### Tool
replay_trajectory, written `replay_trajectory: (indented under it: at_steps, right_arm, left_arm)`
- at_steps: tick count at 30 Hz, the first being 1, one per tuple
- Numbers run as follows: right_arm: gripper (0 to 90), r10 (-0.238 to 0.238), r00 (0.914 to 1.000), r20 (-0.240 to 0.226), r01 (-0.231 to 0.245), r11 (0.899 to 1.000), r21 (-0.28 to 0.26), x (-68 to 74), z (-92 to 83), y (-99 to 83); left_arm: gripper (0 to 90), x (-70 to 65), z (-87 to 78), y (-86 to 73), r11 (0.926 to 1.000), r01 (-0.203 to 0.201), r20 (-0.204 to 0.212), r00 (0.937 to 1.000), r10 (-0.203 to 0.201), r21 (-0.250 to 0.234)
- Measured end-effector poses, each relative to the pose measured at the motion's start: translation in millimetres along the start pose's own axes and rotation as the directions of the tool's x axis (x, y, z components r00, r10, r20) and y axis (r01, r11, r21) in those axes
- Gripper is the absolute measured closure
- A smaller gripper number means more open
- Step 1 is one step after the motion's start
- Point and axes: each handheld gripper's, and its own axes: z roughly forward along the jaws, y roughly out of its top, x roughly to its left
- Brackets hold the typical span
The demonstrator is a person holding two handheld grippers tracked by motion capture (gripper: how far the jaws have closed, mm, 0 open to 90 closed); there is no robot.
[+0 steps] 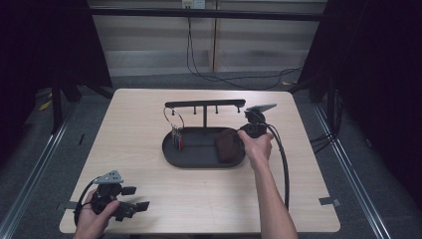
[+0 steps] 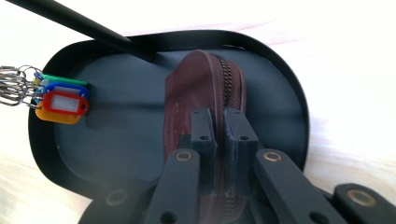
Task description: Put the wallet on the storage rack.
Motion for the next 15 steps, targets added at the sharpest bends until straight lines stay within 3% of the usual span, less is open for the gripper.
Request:
replay_trajectory:
  at_steps: [9,14,15]
  right_arm:
    - [79.9,0.031,0.999,0.033,-0.03,0.999,-0.013,-12.5,4.6,-5.3]
    - [76.1,0.022,0.9985,0.05,-0.02,0.999,-0.03,-8.7,7.0,-6.5]
    - [71.5,0.014,0.9982,0.058,-0.012,0.999,-0.032,-7.1,7.1,-6.2]
  left_arm:
    - [17.0,-1.2,3.0,0.3,0.9998,-0.01,0.001,1.0,0.01,0.018]
    - [17.0,-1.8,3.9,0.4,0.9997,-0.011,0.007,0.9999,0.011,0.022]
    - [17.0,-2.1,3.8,0.3,0.9997,-0.01,0.007,0.9999,0.01,0.021]
